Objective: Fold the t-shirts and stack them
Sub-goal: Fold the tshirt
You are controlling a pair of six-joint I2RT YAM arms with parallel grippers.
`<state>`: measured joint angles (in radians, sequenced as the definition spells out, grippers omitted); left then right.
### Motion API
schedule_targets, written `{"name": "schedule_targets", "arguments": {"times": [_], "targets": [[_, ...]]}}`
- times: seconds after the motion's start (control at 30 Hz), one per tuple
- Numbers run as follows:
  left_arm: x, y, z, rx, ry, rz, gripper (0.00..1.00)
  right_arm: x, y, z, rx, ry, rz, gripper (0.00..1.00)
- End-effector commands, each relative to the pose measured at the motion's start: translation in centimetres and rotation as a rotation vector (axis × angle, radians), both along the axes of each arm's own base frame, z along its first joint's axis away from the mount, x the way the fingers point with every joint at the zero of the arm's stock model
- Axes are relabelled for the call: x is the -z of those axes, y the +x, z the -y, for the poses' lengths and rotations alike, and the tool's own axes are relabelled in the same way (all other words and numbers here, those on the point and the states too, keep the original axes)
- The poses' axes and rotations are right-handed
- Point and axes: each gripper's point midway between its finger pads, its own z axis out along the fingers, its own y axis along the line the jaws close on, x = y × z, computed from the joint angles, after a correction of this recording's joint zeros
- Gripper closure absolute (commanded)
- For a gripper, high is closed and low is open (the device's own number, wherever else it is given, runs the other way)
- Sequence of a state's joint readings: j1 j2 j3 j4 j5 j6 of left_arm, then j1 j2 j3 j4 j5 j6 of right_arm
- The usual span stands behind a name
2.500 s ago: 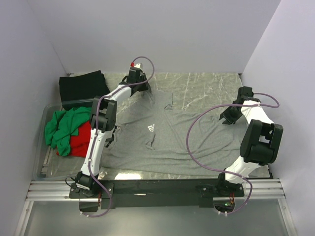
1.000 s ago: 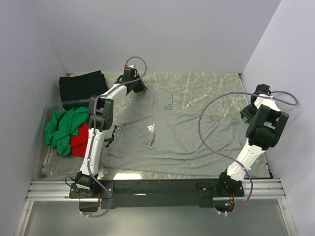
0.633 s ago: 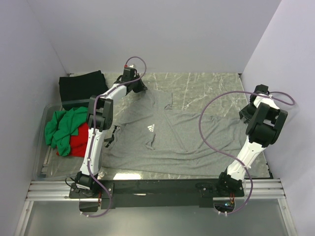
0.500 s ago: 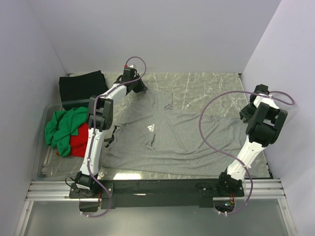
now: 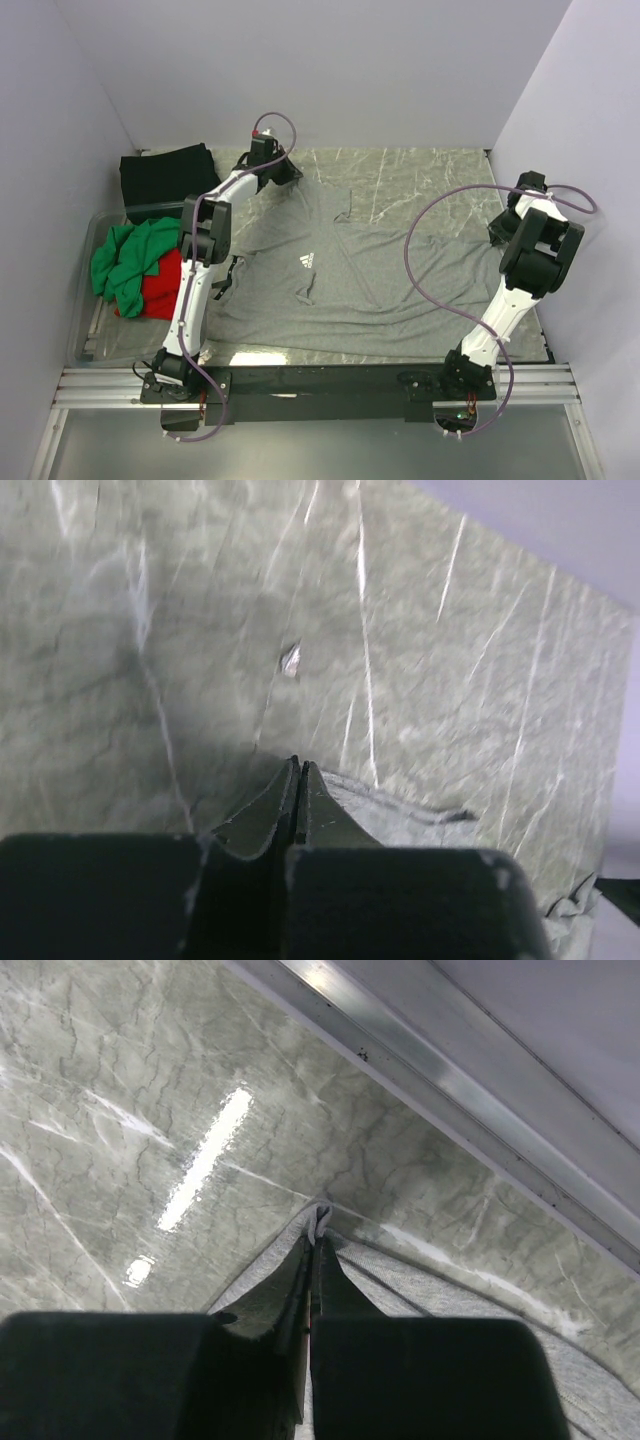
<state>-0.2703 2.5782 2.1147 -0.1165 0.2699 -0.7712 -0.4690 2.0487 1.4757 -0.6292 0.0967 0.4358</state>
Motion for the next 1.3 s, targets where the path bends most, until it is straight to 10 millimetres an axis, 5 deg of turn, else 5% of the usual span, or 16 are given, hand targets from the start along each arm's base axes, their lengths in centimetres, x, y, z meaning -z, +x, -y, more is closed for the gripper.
{"name": "schedule_targets", "arguments": {"times": [0.0, 0.43, 0.87, 1.0, 1.03, 1.1, 1.13, 1.17, 1.2, 1.27], "targets": [[-3.9, 3.0, 0.1, -0.022, -0.099, 0.123, 1.00, -1.4, 1.6, 1.5, 0.019, -0.032, 0.060, 1.00], [-8.1, 6.5, -0.2, -0.023, -0.277, 0.288, 1.00, -4.4, 4.1, 1.4, 0.045, -0.053, 0.124, 1.00], [-13.3, 8.9, -3.8, -0.099, -0.393, 0.423, 1.00, -6.6, 8.0, 1.0, 0.032, -0.040, 0.211, 1.00], [-14.7, 7.3, -3.6, -0.018, -0.422, 0.420, 1.00, -8.0, 8.6, 0.6, 0.002, -0.039, 0.241, 1.00], [-16.8, 6.6, -3.6, 0.008, -0.434, 0.452, 1.00, -8.0, 8.6, 0.4, -0.005, -0.035, 0.244, 1.00], [-16.0, 5.3, -3.6, 0.045, -0.439, 0.412, 1.00, -8.6, 8.4, 0.1, -0.023, -0.038, 0.249, 1.00], [-17.8, 4.0, -3.2, 0.091, -0.440, 0.424, 1.00, -8.4, 8.1, -0.1, -0.030, -0.035, 0.243, 1.00], [-16.6, 3.1, -3.1, 0.113, -0.424, 0.391, 1.00, -8.4, 7.8, -0.3, -0.037, -0.034, 0.238, 1.00], [-18.5, 2.1, -3.0, 0.138, -0.422, 0.409, 1.00, -8.5, 7.3, -0.6, -0.041, -0.032, 0.235, 1.00], [-17.2, 0.3, -2.9, 0.168, -0.402, 0.358, 1.00, -9.3, 6.8, -0.9, -0.045, -0.039, 0.246, 1.00]]}}
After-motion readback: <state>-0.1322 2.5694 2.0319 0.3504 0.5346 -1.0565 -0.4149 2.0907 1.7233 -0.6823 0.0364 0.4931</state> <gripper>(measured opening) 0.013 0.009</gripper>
